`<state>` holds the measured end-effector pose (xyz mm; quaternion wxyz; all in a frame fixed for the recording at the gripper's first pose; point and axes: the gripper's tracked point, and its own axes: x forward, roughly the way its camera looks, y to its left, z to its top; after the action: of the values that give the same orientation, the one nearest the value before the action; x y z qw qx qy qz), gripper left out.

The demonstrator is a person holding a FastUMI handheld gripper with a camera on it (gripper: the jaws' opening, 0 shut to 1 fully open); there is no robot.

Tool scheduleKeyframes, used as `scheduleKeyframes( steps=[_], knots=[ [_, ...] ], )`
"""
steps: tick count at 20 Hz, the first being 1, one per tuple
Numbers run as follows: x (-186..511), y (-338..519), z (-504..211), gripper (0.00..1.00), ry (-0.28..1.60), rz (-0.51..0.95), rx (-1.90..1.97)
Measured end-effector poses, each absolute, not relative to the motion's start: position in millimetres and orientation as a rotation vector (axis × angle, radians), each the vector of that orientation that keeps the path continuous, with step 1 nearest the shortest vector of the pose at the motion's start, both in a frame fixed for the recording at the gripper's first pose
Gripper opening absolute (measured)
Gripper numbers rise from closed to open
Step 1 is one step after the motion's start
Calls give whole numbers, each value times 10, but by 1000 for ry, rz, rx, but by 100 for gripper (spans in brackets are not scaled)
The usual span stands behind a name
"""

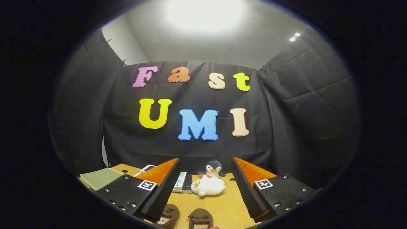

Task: Open the storage box then place both shoes into the box .Put the left shoe in first, then the right shoe, with the right side of both shoes facing outward in a uniform manner.

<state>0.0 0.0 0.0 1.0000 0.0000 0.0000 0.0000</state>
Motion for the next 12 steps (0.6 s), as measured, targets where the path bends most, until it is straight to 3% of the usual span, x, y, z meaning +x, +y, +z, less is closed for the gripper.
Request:
scheduleKeyframes(
  steps=[12],
  knots=[
    [50,23,70,96,-2,15,-9]
  ],
)
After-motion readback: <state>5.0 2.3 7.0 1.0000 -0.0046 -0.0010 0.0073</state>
